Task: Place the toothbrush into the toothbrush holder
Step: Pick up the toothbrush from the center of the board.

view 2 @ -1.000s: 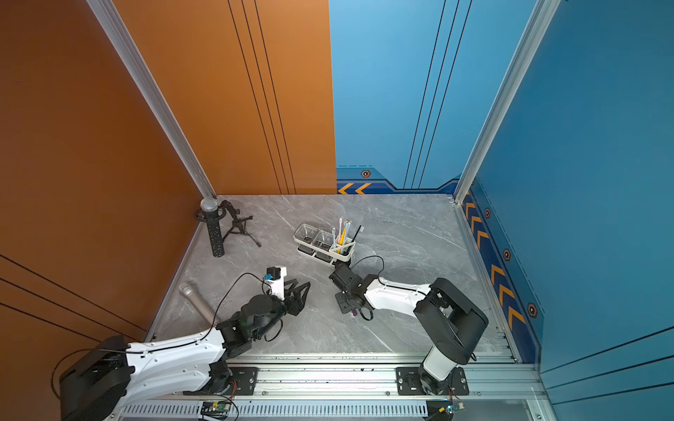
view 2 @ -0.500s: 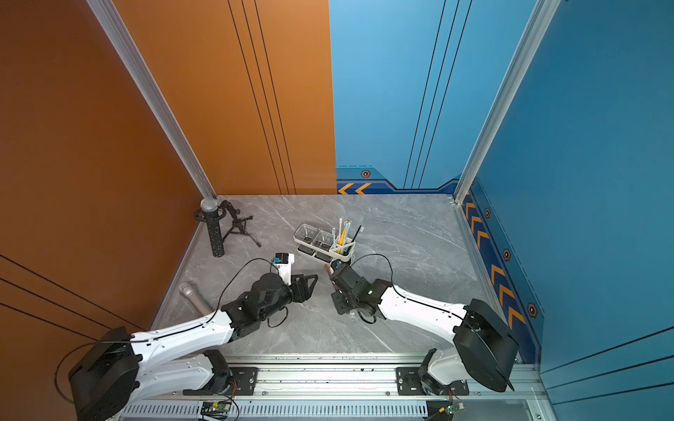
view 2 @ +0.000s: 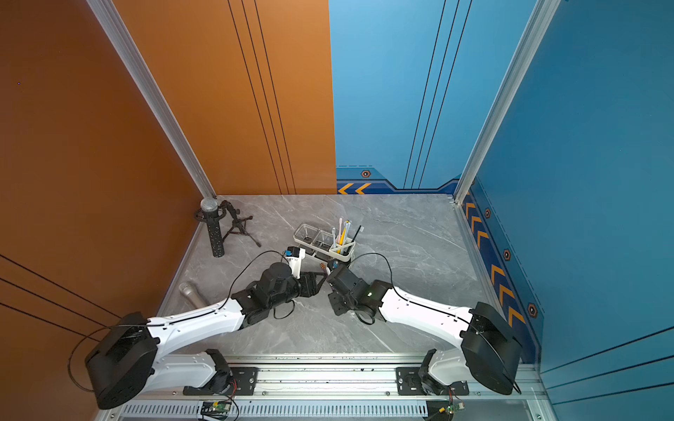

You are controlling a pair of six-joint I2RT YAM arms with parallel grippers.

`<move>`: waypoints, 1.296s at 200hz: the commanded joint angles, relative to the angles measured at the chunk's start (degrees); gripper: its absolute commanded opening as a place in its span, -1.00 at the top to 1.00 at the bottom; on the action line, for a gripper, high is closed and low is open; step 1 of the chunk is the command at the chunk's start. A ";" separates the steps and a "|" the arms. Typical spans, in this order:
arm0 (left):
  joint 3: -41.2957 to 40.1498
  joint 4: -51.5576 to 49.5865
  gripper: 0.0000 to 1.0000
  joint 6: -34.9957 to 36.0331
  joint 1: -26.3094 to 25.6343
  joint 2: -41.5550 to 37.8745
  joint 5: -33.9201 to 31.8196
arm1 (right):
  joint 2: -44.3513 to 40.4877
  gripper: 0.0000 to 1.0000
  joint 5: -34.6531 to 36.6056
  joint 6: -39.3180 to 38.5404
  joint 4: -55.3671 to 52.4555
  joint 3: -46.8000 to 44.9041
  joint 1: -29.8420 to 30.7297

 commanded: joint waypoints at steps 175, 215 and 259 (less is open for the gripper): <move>11.31 -0.38 1.00 -1.27 3.12 12.14 6.01 | -4.30 1.00 3.25 -0.20 -2.03 0.31 1.75; 12.05 0.19 1.00 2.98 2.90 9.33 4.77 | -10.66 0.48 6.91 2.96 -2.87 -3.13 1.28; 13.43 8.01 1.00 13.69 1.96 4.60 0.35 | -25.23 0.34 12.40 5.16 -6.96 -7.89 -2.90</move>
